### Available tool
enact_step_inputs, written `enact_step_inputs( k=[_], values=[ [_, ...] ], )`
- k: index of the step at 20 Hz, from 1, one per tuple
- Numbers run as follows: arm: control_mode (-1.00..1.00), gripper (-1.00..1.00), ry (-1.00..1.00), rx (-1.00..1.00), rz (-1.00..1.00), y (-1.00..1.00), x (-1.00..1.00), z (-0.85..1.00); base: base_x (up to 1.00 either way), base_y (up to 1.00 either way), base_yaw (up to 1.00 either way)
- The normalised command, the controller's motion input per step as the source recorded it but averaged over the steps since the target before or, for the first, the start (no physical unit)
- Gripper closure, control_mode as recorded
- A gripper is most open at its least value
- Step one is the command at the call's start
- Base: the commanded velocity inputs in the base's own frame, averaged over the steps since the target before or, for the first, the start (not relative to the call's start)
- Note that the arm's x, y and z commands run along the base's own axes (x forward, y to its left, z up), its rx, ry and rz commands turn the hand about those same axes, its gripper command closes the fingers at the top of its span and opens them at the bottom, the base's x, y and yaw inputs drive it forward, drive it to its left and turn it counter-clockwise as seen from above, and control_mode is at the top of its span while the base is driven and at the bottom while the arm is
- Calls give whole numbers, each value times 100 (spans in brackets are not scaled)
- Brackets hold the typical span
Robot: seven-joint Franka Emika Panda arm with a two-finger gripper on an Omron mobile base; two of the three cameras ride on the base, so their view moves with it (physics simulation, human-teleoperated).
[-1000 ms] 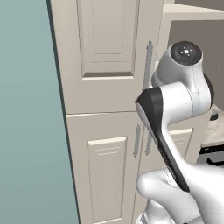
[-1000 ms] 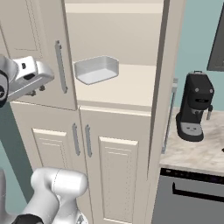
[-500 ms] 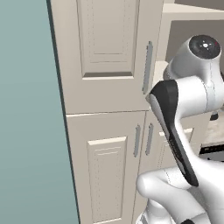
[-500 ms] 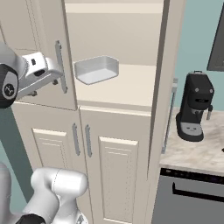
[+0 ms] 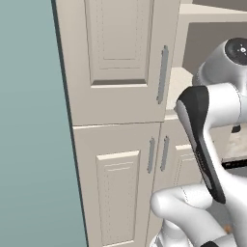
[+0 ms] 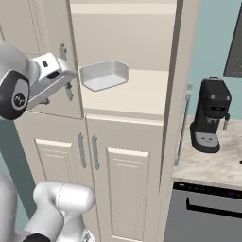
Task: Retrieve the tupperware from the cabinet, then place the raw meat into the tupperware to avoid contamination.
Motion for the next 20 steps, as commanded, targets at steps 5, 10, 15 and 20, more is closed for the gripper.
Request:
enact_step_inputs(
  k=[5, 10, 15, 20],
  values=[
    [-100, -100, -7, -14, 8, -21, 0, 0, 0, 0, 0],
    [-100, -100, -12, -10, 9, -19, 0, 0, 0, 0, 0],
    [-100, -100, -14, -2, 13, -21, 8, 0, 0, 0, 0],
    [-100, -100, -16, 0, 20, -18, 12, 0, 0, 0, 0]
  ],
)
